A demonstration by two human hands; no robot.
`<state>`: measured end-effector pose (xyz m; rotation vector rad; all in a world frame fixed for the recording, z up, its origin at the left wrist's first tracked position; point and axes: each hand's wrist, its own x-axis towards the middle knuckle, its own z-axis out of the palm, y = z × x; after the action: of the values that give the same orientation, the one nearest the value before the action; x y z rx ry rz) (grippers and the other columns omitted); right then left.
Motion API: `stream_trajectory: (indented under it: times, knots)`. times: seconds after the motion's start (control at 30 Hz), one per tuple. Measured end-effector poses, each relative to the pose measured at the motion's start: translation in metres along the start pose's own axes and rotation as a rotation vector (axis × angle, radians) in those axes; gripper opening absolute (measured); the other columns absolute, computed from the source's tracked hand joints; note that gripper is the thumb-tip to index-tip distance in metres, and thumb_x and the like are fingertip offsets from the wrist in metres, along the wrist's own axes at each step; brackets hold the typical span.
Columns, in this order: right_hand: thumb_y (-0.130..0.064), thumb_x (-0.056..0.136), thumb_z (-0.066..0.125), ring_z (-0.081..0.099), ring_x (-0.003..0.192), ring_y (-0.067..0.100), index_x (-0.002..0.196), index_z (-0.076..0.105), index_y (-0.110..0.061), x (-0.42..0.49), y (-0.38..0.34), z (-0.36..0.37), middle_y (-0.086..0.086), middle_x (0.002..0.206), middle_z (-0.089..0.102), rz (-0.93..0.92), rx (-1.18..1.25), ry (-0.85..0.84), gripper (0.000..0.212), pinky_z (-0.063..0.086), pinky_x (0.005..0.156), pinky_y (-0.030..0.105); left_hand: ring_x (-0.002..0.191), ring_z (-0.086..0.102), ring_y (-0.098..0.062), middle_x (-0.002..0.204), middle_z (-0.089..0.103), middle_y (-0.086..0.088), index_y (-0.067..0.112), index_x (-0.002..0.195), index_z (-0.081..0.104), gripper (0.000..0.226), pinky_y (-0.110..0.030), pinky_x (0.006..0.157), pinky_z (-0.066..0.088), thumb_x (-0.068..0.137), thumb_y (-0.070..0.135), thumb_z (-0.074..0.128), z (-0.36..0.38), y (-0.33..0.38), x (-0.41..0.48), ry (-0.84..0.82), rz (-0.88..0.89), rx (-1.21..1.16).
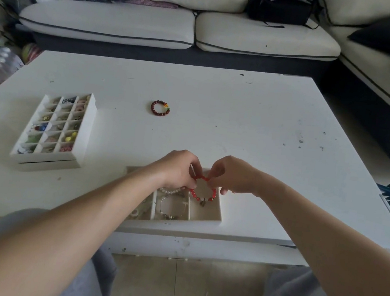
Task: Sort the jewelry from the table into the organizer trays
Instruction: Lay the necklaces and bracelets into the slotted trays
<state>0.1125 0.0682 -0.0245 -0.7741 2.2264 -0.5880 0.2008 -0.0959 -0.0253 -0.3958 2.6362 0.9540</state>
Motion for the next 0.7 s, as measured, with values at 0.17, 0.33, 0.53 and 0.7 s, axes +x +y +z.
stream_trajectory:
  times: [0.17,0.33,0.53,0.7]
  knots:
    - [-0.022,0.083,0.07,0.059,0.073,0.01,0.085,0.07,-0.024,0.005,0.002,0.003,-0.005,0.082,0.067,-0.033,-0.085,0.105,0.003,0.046,0.065,0.025,0.089,0.068,-0.016,0.097,0.07,0.004,0.027,0.094,0.068,0.024,-0.034,0.083,0.058,0.079,0.012,0.079,0.004,0.002,0.002,0.073,0.035,0.074]
    - [-0.028,0.085,0.068,0.064,0.087,0.017,0.087,0.07,-0.028,0.009,0.003,0.007,-0.008,0.094,0.066,-0.017,-0.151,0.185,0.003,0.057,0.079,0.037,0.089,0.066,-0.018,0.099,0.069,0.001,0.021,0.102,0.069,0.022,-0.028,0.076,0.053,0.085,0.01,0.074,0.009,0.001,0.002,0.134,0.071,0.166]
    - [-0.039,0.09,0.06,0.063,0.093,0.019,0.098,0.067,-0.031,0.013,0.001,0.012,-0.008,0.103,0.064,0.035,-0.314,0.255,0.013,0.045,0.065,0.03,0.089,0.067,-0.023,0.101,0.07,-0.001,0.022,0.108,0.067,0.022,-0.04,0.081,0.058,0.09,0.009,0.066,0.015,-0.001,0.005,0.206,0.102,0.196]
    - [-0.057,0.092,0.059,0.061,0.092,0.015,0.094,0.063,-0.035,0.012,0.004,0.006,-0.012,0.097,0.063,-0.016,-0.338,0.3,0.022,0.044,0.064,0.031,0.092,0.062,-0.019,0.101,0.064,0.009,0.029,0.107,0.066,0.017,-0.036,0.079,0.054,0.092,0.022,0.067,0.008,-0.002,0.001,0.232,0.125,0.298]
